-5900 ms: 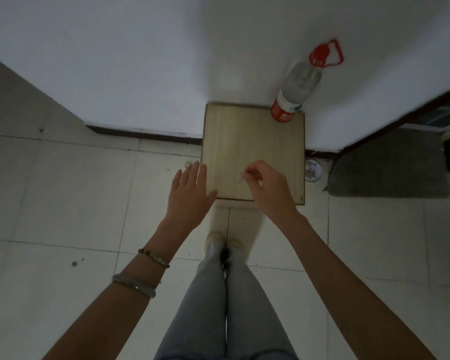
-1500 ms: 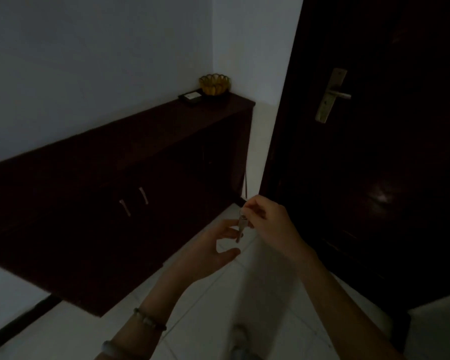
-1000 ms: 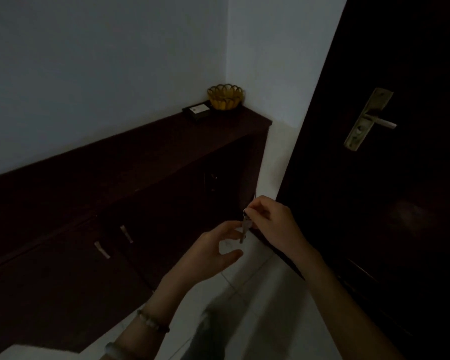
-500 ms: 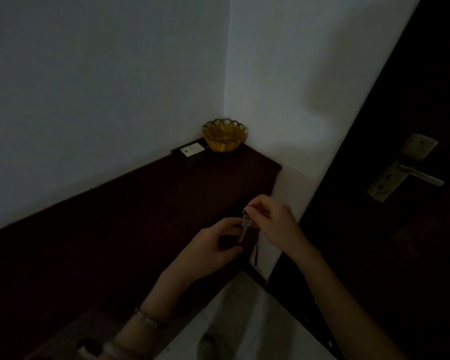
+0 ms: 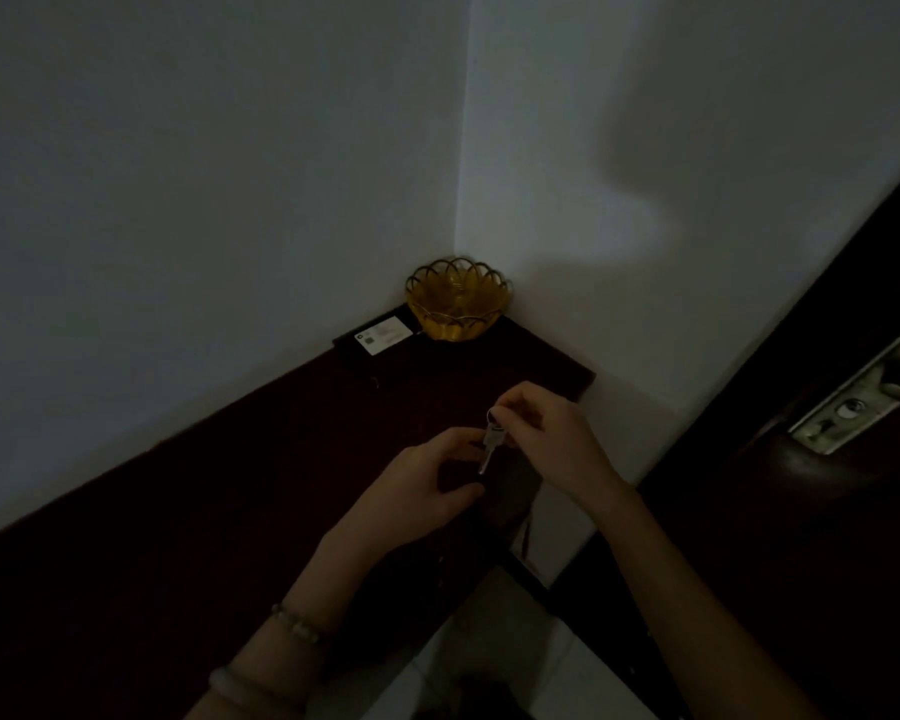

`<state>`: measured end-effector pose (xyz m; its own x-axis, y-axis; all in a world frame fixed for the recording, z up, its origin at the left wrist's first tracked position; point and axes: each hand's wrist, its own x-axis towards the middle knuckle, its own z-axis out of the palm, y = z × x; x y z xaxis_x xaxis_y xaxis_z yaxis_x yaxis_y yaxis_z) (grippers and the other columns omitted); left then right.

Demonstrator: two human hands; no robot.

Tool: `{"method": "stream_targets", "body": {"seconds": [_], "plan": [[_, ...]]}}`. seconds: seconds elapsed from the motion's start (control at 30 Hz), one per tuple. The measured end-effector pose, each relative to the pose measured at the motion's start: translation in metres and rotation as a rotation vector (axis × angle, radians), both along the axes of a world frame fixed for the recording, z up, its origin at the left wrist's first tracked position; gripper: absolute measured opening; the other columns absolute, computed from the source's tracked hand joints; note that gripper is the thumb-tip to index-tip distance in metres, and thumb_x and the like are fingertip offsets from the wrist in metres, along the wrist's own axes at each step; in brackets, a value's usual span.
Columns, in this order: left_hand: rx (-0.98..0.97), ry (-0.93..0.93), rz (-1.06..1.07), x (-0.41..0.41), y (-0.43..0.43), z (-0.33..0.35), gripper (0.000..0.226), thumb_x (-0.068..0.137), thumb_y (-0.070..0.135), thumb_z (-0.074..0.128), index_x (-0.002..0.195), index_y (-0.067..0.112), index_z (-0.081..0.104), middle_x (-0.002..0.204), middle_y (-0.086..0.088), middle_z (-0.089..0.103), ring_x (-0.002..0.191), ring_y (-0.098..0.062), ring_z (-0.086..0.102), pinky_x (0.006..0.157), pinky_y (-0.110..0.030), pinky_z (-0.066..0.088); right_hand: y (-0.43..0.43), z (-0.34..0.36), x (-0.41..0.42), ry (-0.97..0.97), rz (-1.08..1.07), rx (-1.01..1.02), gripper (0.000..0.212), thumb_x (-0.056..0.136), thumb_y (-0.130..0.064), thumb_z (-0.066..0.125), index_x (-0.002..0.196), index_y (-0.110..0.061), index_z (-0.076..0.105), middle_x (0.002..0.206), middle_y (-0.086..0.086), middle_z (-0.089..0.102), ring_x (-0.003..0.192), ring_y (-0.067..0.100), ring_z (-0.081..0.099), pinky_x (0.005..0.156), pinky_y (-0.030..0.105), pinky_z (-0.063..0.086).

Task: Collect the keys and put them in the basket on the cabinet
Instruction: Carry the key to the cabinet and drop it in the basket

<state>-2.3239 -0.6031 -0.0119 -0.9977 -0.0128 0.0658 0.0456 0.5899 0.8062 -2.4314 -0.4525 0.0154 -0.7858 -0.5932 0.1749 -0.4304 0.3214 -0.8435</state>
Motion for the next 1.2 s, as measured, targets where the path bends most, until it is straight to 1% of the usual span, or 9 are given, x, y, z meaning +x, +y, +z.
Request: {"method": "stream_targets", "body": {"seconds": [0.13, 0.27, 0.37, 0.47, 0.57, 0.63, 0.8, 1.0, 1.2], "plan": [[-0.007, 0.008, 0.022, -0.025, -0.010, 0.000, 0.054, 0.082, 0.024, 0.065, 0.124, 0.044, 0.038, 0.120, 0.023, 0.053, 0.107, 0.017, 0.046, 0.084, -0.008, 0.038, -0.011, -0.003, -0.028, 0.000, 0.020, 0.010, 0.013, 0.085, -0.026, 0.059, 0.076, -0.035, 0.059, 0.077, -0.008, 0.067, 0.070, 0.002, 0.063, 0.067, 0.028, 0.055], [-0.062, 0.021, 0.096, -0.050, -0.025, 0.000, 0.054, 0.082, 0.029, 0.064, 0.127, 0.041, 0.037, 0.124, 0.016, 0.055, 0.111, 0.009, 0.048, 0.093, -0.019, 0.041, -0.022, -0.003, -0.062, -0.002, 0.045, 0.028, 0.010, 0.085, -0.028, 0.060, 0.077, -0.032, 0.059, 0.075, -0.009, 0.066, 0.071, 0.003, 0.063, 0.068, 0.031, 0.055], [-0.362, 0.085, 0.230, -0.073, -0.039, -0.010, 0.059, 0.083, 0.040, 0.061, 0.134, 0.032, 0.033, 0.136, 0.005, 0.047, 0.125, -0.009, 0.039, 0.100, -0.029, 0.034, -0.030, 0.000, -0.089, 0.001, 0.045, 0.012, 0.017, 0.086, -0.025, 0.059, 0.072, -0.034, 0.057, 0.073, -0.009, 0.064, 0.071, 0.007, 0.063, 0.070, 0.035, 0.056], [-0.642, -0.009, 0.280, -0.094, -0.049, -0.030, 0.073, 0.086, 0.051, 0.050, 0.143, 0.019, 0.018, 0.153, -0.006, 0.021, 0.139, -0.021, 0.015, 0.112, -0.040, 0.016, -0.039, 0.005, -0.117, 0.010, 0.039, -0.025, 0.014, 0.086, -0.021, 0.059, 0.074, -0.028, 0.060, 0.073, -0.005, 0.064, 0.071, 0.015, 0.065, 0.070, 0.038, 0.056], [-0.783, -0.148, 0.257, -0.112, -0.057, -0.052, 0.079, 0.087, 0.060, 0.038, 0.145, 0.017, 0.005, 0.156, -0.008, 0.003, 0.142, -0.023, -0.002, 0.114, -0.043, 0.002, -0.052, 0.009, -0.143, 0.002, 0.012, -0.086, 0.013, 0.086, -0.018, 0.059, 0.075, -0.025, 0.060, 0.074, -0.004, 0.064, 0.068, 0.013, 0.065, 0.061, 0.023, 0.055], [-0.812, -0.164, 0.263, -0.122, -0.062, -0.060, 0.081, 0.087, 0.062, 0.035, 0.145, 0.016, 0.001, 0.156, -0.008, -0.001, 0.142, -0.024, -0.005, 0.114, -0.044, -0.001, -0.064, 0.011, -0.159, -0.034, -0.006, -0.133, 0.014, 0.086, -0.015, 0.059, 0.076, -0.024, 0.060, 0.076, -0.004, 0.064, 0.071, 0.015, 0.065, 0.061, 0.017, 0.055], [-0.850, -0.023, 0.351, -0.156, -0.068, -0.055, 0.085, 0.086, 0.060, 0.039, 0.145, 0.013, -0.001, 0.156, -0.010, 0.005, 0.142, -0.025, 0.000, 0.115, -0.044, 0.005, -0.092, 0.006, -0.196, -0.031, -0.029, -0.158, 0.012, 0.086, -0.014, 0.057, 0.076, -0.020, 0.061, 0.081, 0.007, 0.065, 0.078, 0.026, 0.066, 0.073, 0.038, 0.056], [-0.872, -0.029, 0.349, -0.184, -0.071, -0.051, 0.084, 0.087, 0.060, 0.036, 0.145, 0.014, -0.004, 0.156, -0.009, 0.002, 0.142, -0.024, -0.004, 0.116, -0.047, 0.006, -0.112, -0.011, -0.236, -0.091, -0.044, -0.182, 0.025, 0.087, -0.012, 0.056, 0.071, -0.031, 0.057, 0.084, 0.004, 0.064, 0.078, 0.021, 0.067, 0.066, 0.023, 0.058], [-0.856, -0.035, 0.328, -0.186, -0.074, -0.056, 0.084, 0.087, 0.058, 0.039, 0.145, 0.013, -0.002, 0.156, -0.009, 0.005, 0.142, -0.023, 0.001, 0.116, -0.048, 0.009, -0.142, -0.032, -0.274, -0.151, 0.021, 0.005, 0.015, 0.088, -0.009, 0.054, 0.076, -0.018, 0.056, 0.080, 0.006, 0.059, 0.079, 0.030, 0.065, 0.075, 0.046, 0.057]]}}
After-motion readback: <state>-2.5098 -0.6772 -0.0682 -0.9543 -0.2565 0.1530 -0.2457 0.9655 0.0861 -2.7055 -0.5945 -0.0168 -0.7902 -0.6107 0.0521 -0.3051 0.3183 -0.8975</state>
